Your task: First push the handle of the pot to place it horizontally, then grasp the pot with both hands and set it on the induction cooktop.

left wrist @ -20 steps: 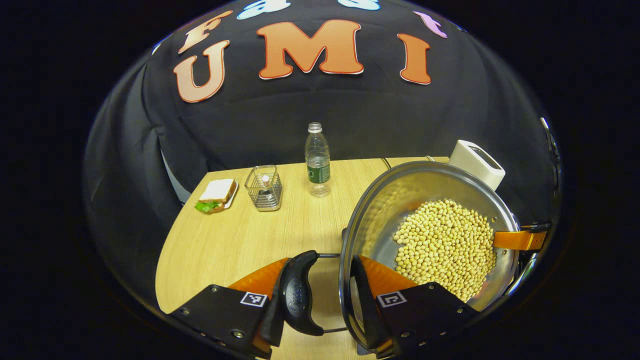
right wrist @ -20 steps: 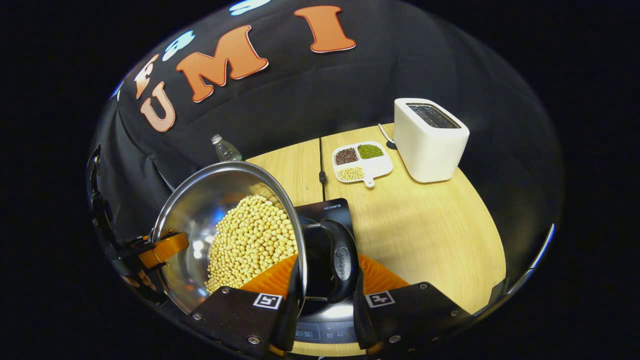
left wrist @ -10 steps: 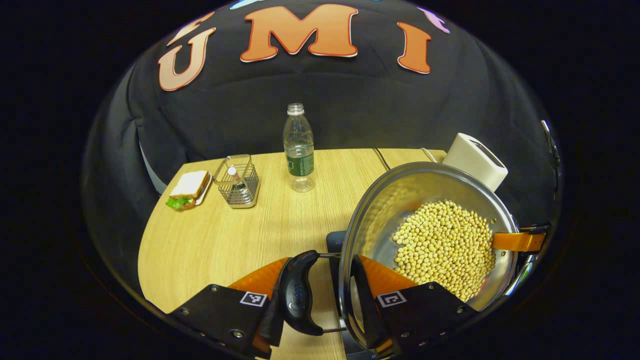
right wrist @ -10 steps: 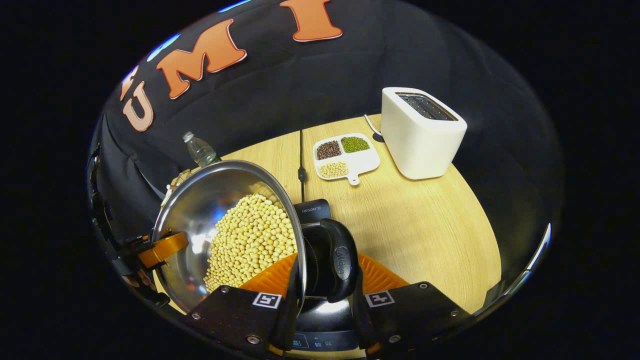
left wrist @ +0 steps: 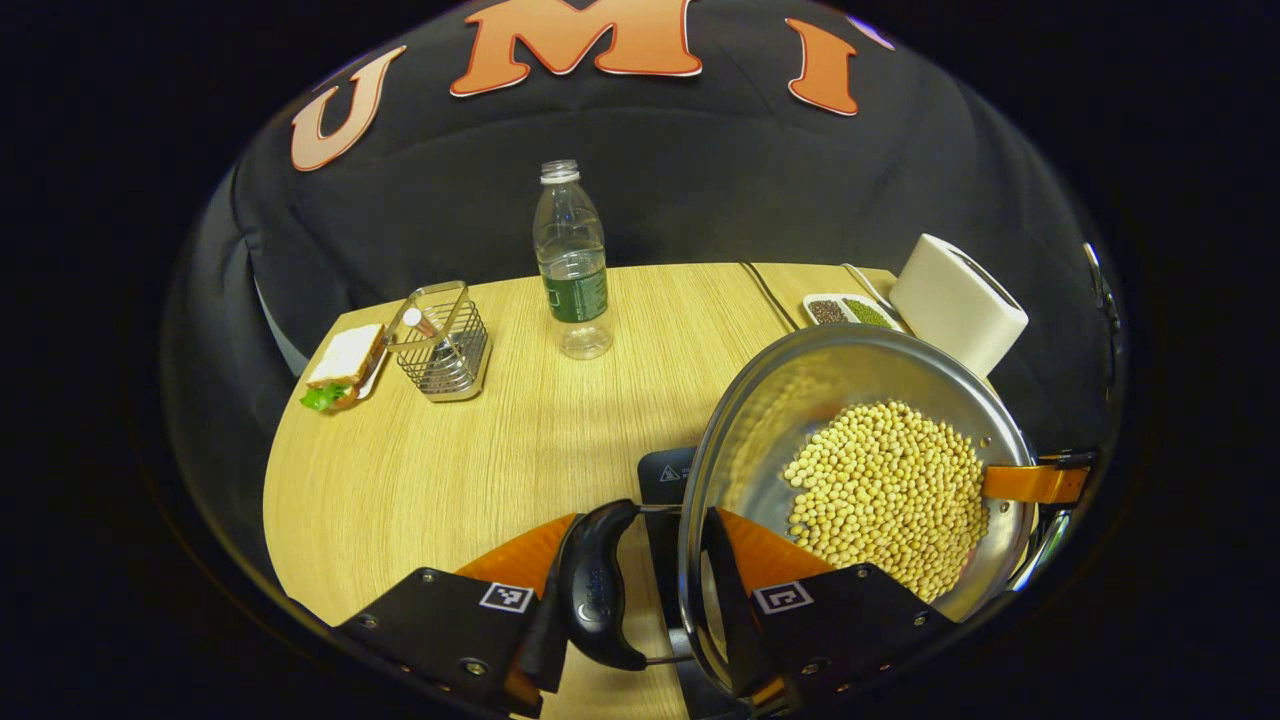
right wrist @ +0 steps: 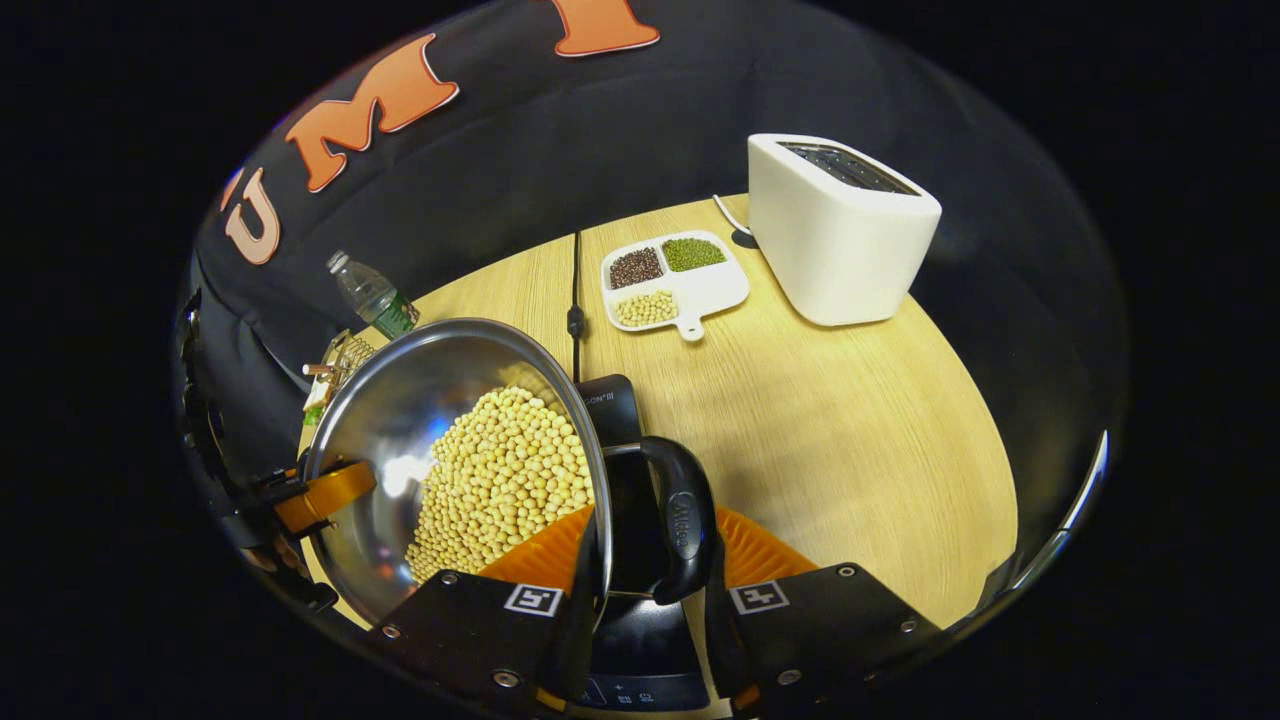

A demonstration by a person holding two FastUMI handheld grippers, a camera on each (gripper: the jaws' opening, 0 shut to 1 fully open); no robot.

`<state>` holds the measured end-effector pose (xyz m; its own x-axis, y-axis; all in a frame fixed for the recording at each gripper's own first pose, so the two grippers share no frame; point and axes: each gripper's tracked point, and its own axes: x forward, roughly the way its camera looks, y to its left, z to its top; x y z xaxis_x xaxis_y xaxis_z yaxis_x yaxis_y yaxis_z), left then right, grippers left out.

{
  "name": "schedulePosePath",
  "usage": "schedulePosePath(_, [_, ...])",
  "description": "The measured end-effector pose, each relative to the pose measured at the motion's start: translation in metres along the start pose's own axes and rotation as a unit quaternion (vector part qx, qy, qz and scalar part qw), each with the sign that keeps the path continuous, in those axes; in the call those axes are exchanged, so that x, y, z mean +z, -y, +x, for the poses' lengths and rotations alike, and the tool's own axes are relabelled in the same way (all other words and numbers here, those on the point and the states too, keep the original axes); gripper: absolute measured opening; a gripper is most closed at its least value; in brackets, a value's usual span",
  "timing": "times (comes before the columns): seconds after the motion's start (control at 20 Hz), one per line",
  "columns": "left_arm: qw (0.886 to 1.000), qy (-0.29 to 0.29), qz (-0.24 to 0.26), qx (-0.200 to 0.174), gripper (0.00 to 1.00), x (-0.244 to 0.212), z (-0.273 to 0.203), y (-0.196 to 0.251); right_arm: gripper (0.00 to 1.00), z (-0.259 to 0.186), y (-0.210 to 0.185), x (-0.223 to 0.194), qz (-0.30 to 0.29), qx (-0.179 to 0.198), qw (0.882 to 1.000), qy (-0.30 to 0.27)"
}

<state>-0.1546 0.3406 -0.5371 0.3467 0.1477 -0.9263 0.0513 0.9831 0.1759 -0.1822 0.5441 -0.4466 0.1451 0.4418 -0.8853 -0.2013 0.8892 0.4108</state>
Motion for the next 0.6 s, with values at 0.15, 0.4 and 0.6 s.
schedulePosePath(0.15, [1.000,-0.011,-0.006,-0.001,0.64,-0.005,0.002,0.003,0.47,0.004,-0.002,-0.005,0.004,0.001,1.000,-0.008])
schedulePosePath(0.4, [1.000,-0.015,-0.012,-0.004,0.64,-0.008,0.002,0.003,0.47,0.006,-0.002,-0.005,0.008,0.001,1.000,-0.004])
schedulePosePath(0.6, [0.999,-0.026,-0.030,-0.003,0.63,-0.017,0.000,0.007,0.58,0.005,-0.002,-0.003,-0.001,-0.008,1.000,0.008])
